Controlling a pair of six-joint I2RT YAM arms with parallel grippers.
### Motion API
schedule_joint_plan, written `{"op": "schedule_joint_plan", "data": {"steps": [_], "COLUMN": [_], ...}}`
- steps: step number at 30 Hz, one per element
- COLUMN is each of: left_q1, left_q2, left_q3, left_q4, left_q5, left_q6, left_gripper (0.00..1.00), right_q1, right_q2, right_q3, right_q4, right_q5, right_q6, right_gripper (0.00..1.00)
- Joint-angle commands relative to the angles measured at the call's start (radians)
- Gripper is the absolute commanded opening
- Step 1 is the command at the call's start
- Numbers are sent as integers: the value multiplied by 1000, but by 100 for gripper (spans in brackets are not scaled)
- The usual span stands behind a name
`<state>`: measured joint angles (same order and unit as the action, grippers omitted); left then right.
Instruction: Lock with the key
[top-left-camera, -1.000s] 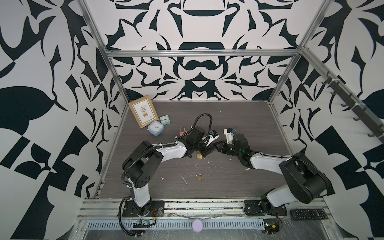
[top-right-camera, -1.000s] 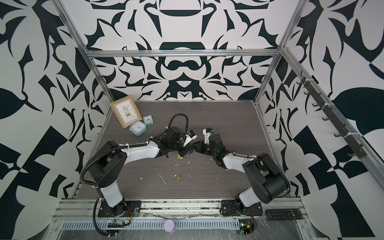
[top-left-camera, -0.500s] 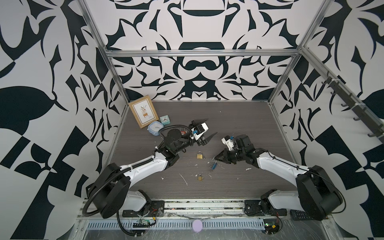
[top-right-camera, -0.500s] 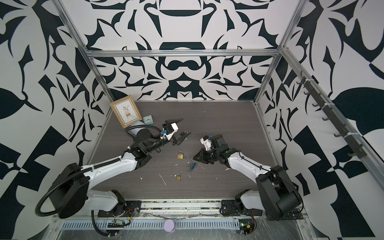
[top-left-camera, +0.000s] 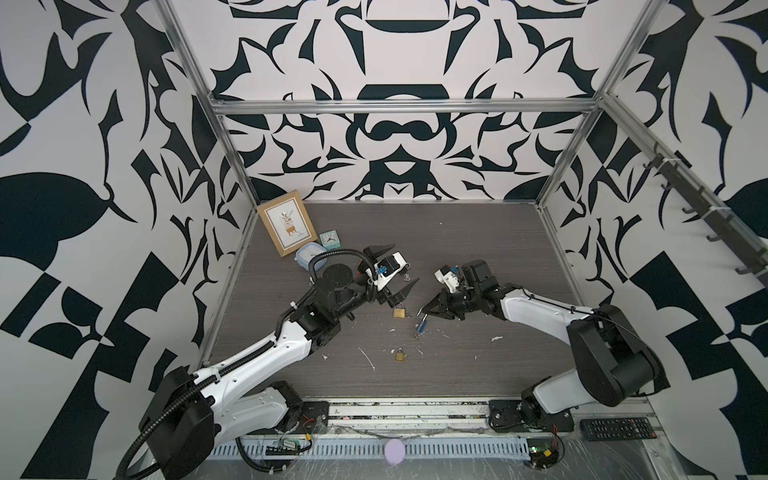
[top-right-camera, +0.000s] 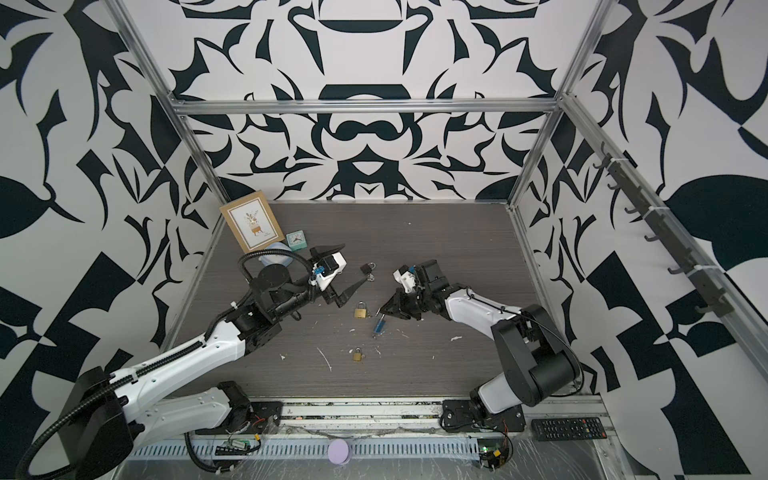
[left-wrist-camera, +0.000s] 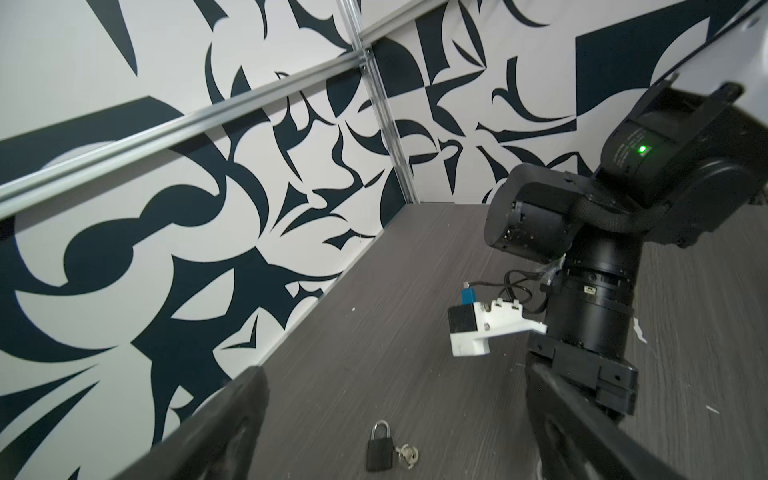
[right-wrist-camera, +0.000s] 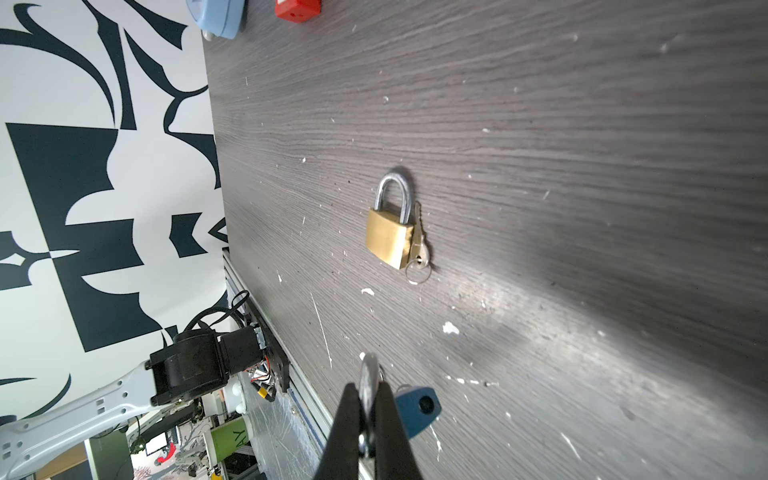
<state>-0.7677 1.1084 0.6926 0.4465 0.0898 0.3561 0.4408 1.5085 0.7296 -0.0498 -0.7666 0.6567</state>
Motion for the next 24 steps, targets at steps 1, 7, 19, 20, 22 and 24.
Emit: {"op": "schedule_joint_plan", "data": {"steps": [1,7,19,20,22,24], "left_q1": [1,1,1,1,0,1], "left_q2": [6,32,75,77,82,92], "left_q3": [11,15,28,28,28,36], "left_q4": [-39,-25,-18,-20,-29,-61], "left_q5": [-35,-25,-12,-9,-7,-10], "left_q6": [-14,-12,-21,-21,-22,-24], "left_gripper": [100,99,100,99,99,100], "right_q1": [0,-1,-1,-1,0,0], "right_q2": [4,-1,-34,-33,-28,-15], "right_q3": [32,-37,-131,-131,-131,-128], "right_q4": [42,55,50,49,48,45], "right_q5": [-25,9,81,89,103,125], "right_q6": [-59,-81,-95,-93,-90,-82], "right_gripper": [0,0,12,15,19,23]}}
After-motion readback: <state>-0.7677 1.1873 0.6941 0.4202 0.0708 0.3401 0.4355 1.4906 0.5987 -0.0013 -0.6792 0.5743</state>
